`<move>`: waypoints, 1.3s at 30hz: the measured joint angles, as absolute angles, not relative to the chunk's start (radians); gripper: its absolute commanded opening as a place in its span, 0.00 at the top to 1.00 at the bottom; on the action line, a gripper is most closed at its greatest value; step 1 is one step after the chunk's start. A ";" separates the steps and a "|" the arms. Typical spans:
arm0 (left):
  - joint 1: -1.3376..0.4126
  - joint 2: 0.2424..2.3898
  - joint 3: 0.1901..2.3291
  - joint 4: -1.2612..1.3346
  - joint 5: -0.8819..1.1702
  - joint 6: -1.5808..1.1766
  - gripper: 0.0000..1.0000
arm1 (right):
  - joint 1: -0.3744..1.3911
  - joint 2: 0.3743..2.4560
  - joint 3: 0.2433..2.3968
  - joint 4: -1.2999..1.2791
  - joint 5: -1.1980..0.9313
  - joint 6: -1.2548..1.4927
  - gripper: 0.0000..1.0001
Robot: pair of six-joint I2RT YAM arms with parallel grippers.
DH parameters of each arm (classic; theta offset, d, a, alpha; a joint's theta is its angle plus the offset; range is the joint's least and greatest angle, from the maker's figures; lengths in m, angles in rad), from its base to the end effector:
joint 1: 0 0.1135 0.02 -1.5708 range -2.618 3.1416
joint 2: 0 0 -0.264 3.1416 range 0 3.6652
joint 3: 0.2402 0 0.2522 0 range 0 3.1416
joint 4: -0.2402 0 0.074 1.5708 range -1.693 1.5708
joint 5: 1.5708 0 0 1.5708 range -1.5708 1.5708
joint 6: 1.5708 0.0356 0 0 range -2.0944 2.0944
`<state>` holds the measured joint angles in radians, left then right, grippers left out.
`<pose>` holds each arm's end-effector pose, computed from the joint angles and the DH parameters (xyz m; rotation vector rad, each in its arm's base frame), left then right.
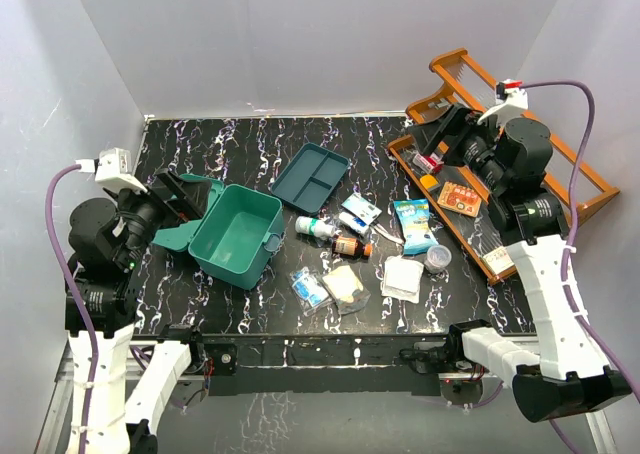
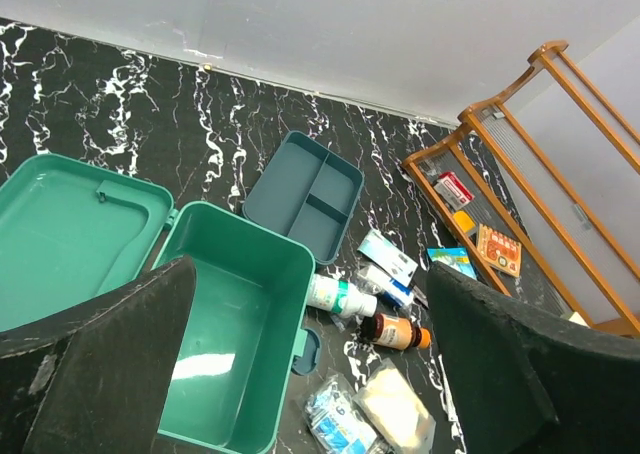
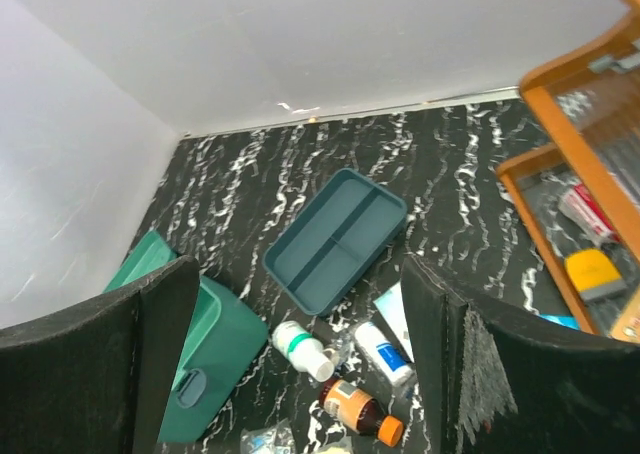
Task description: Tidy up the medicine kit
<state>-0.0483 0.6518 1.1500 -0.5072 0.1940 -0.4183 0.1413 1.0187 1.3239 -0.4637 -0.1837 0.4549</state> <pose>0.1051 -0.0120 0.4424 -0.1423 1.5971 -0.5168 0.2018 0.0353 0.4519 0.1382 1.7585 0.5953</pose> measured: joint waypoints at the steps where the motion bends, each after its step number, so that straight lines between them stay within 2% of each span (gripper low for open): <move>1: -0.049 0.652 1.150 -0.510 0.194 -0.423 0.02 | 0.140 1.024 1.322 -0.452 -0.206 0.459 0.19; 10: -0.051 0.632 1.098 -0.547 0.171 -0.473 0.01 | 0.212 1.063 1.311 -0.350 -0.370 0.431 0.11; 20: -0.055 0.671 0.991 -0.744 -0.025 -0.688 0.01 | 0.260 1.292 1.320 -0.296 -0.455 0.429 0.14; 26: -0.056 0.724 0.846 -0.789 -0.056 -0.862 0.13 | 0.338 1.447 1.320 -0.287 -0.438 0.455 0.17; 33: -0.056 0.815 0.813 -0.785 -0.121 -0.993 0.14 | 0.454 1.563 1.327 -0.276 -0.415 0.477 0.21; 39: -0.056 0.897 0.761 -0.687 -0.147 -0.970 0.28 | 0.479 1.650 1.358 -0.258 -0.412 0.474 0.28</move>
